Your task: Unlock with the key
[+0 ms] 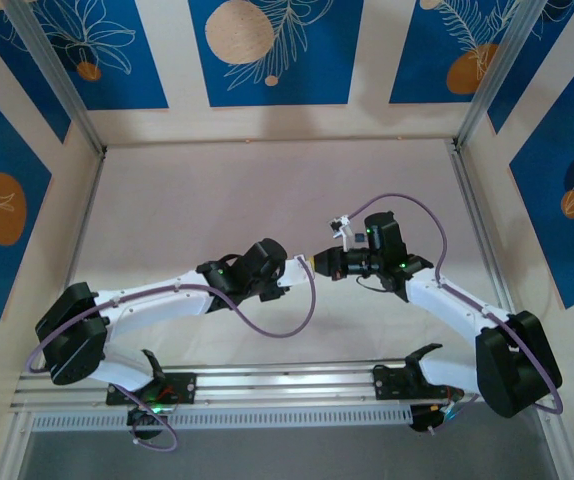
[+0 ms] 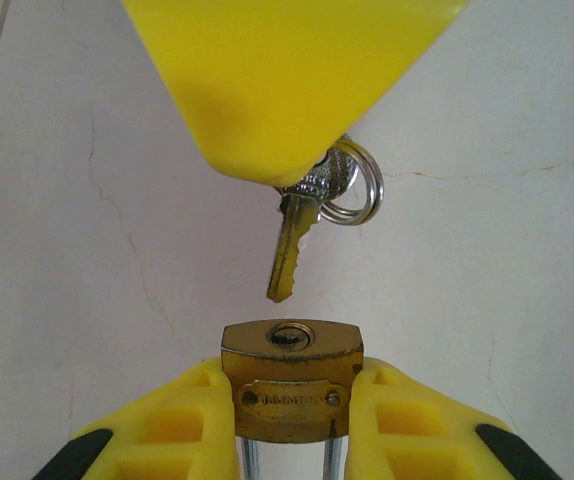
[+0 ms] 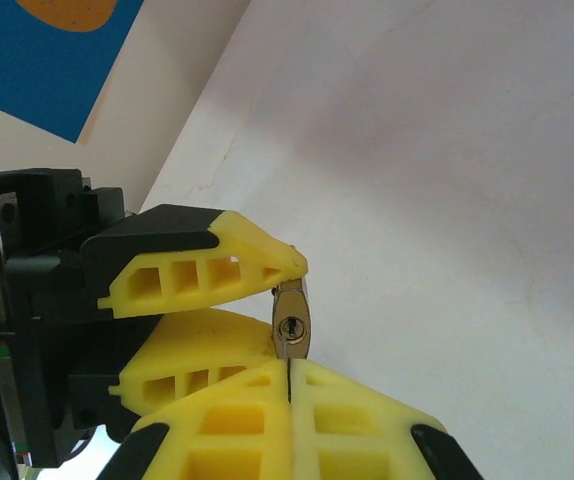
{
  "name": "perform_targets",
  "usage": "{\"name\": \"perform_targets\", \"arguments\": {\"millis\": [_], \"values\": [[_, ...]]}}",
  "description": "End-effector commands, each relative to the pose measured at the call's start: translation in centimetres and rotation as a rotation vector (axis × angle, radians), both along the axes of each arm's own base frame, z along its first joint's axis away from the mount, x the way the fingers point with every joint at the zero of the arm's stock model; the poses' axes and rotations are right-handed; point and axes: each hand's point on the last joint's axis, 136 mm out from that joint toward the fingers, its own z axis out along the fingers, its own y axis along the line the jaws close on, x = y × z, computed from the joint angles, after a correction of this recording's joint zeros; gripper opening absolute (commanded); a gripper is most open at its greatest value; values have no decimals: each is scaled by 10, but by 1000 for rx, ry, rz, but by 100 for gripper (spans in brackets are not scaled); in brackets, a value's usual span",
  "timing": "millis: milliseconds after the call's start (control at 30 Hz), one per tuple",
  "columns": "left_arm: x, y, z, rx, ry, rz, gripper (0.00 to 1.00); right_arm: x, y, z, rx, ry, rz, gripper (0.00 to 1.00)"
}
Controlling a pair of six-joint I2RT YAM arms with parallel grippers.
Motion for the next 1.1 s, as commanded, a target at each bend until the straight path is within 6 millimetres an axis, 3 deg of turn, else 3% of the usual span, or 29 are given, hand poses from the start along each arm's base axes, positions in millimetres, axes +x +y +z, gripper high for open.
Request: {"name": "perform_targets", "arguments": {"millis": [0,1067], "values": [[-3,-6,14,-32,-14,-14,21,-6,4,-6,8,30,30,0],[-4,-8,19,-31,-31,-19,21,-6,9,-17,-8,53,34,0]]}}
